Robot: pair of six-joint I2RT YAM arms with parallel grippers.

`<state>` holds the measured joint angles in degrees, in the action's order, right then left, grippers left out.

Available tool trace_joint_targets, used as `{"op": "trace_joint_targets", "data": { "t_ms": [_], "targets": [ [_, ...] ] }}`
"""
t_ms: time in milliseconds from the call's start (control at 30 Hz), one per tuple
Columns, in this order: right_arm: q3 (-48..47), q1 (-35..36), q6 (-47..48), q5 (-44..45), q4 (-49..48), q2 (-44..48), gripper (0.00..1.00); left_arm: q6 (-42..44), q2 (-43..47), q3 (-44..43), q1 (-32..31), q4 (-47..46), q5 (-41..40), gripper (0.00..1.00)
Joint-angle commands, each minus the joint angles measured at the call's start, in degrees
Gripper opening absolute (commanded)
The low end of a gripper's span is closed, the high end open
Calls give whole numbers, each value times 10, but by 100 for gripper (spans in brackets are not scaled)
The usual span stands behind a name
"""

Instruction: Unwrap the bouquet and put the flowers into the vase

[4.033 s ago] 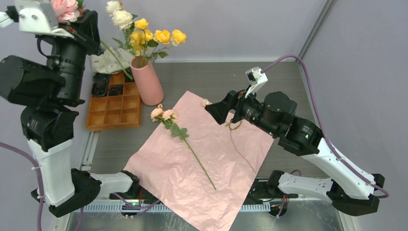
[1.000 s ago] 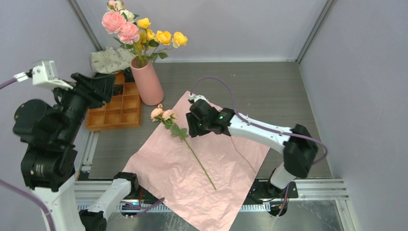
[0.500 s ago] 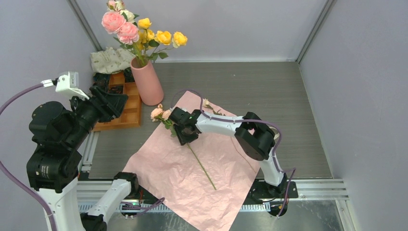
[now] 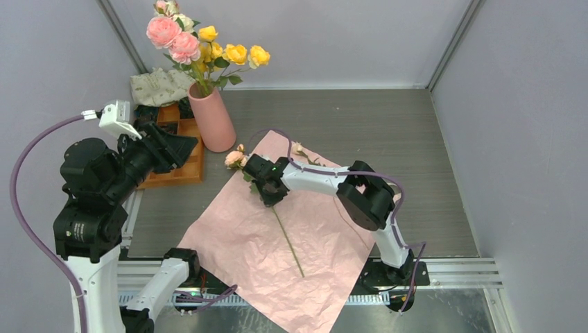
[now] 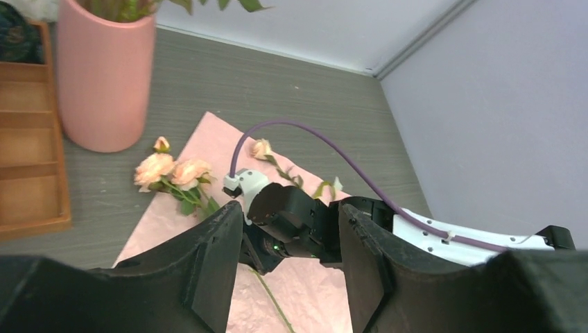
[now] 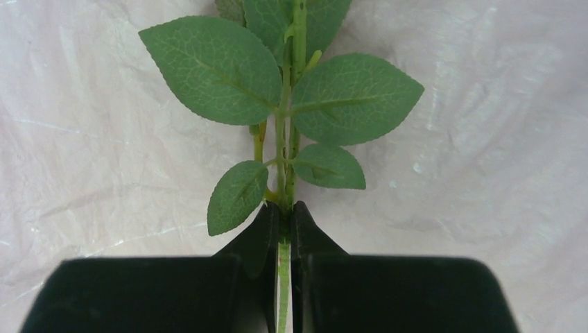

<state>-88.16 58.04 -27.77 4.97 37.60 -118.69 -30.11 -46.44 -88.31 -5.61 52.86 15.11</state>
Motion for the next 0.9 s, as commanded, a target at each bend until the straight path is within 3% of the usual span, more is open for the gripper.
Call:
{"op": "trace_joint_targets", "data": {
  "t_ms": [0,233,433,700,867],
  "targets": [
    [-20,2,16,54,38,142,1,-44,-7,41,1,-117,107,55],
    [-8,15,-3,139,93,342,1,-123,-30,114,2,-254,261,56],
    [-36,19,-11,165,109,472,1,-199,-44,165,1,-412,335,59],
    [-29,21,-8,24,2,486,1,-260,-95,196,-21,-627,392,62],
    [-42,26,1,-11,-26,459,1,-235,-117,179,-74,-668,383,63]
  ]
}}
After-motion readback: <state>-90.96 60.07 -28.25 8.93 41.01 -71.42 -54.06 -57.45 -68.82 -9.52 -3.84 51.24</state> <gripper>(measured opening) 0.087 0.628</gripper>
